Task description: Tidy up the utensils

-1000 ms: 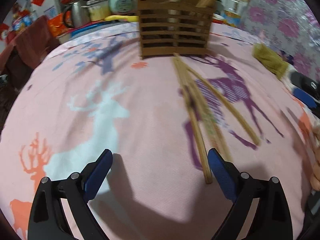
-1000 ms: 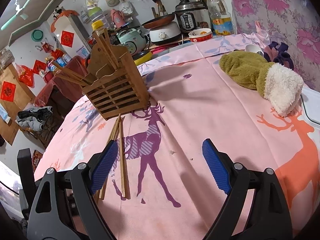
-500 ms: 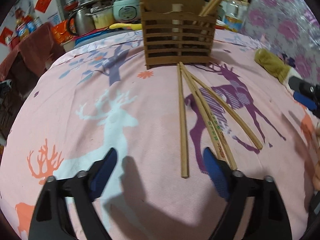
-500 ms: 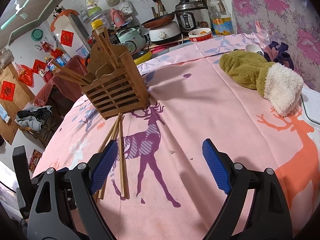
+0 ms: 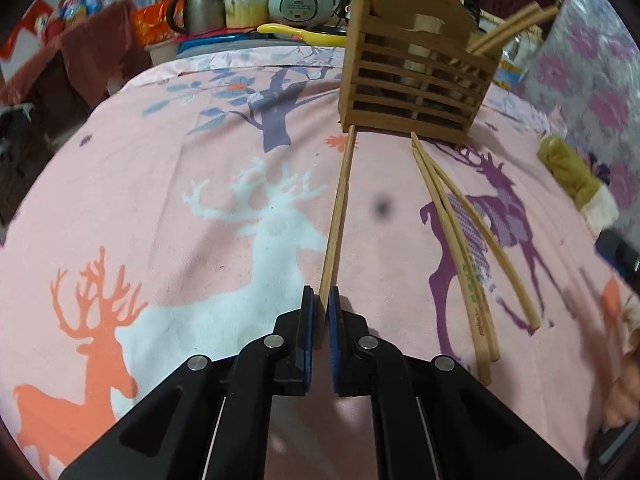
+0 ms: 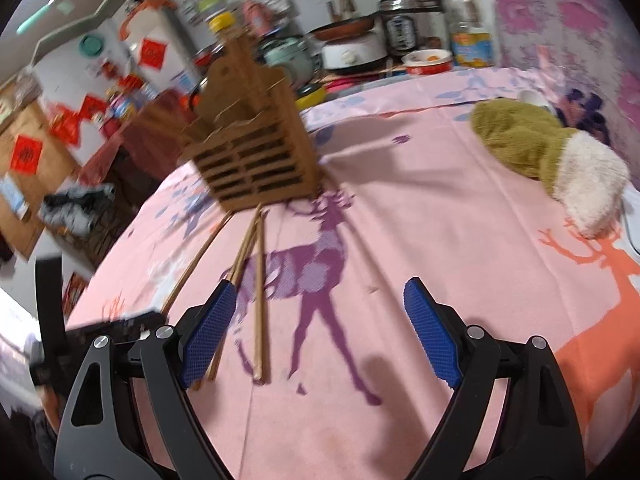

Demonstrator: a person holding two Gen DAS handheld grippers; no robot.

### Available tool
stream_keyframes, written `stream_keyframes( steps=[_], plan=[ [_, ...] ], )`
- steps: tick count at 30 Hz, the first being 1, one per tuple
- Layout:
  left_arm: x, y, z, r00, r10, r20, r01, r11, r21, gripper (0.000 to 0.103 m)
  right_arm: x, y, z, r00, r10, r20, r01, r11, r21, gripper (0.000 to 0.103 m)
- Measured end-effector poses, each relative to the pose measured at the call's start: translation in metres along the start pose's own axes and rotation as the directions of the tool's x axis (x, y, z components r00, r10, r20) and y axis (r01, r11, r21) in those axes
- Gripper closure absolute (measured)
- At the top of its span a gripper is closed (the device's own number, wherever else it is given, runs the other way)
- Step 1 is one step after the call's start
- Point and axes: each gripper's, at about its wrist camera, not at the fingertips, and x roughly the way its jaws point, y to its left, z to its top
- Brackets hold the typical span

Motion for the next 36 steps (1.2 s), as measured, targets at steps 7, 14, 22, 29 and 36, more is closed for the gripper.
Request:
stream_keyframes(
  steps=[7, 14, 22, 29, 36],
  plan=[
    [0.001, -0.004, -0.001, 1.0, 0.022, 0.004, -0.022, 1.0, 0.019, 0.095, 0.018, 0.034, -0.016, 0.993, 0.02, -0.113, -0.041, 0.981, -0.187, 0.044],
    [0.001, -0.005, -0.002, 1.0, 0.023, 0.005, -0.023, 0.999, 0.022, 0.094, 0.02, 0.043, -0.022, 0.991, 0.014, -0.136, -0.045, 0.973, -0.227, 0.048],
    [0.0, -0.004, -0.002, 1.0, 0.023, 0.006, -0.023, 0.999, 0.024, 0.084, 0.027, 0.053, -0.036, 0.983, -0.002, -0.184, -0.047, 0.964, -0.262, 0.07],
    [0.0, -0.007, -0.003, 0.999, 0.045, 0.013, -0.046, 0.998, 0.048, 0.081, 0.034, 0.052, -0.044, 0.978, -0.065, -0.197, 0.009, 0.962, -0.273, 0.097],
    [-0.004, 0.003, -0.002, 1.0, 0.025, 0.012, -0.025, 1.0, 0.0, 0.081, 0.03, 0.028, -0.033, 0.978, -0.092, -0.189, 0.056, 0.98, -0.189, 0.096]
  ],
)
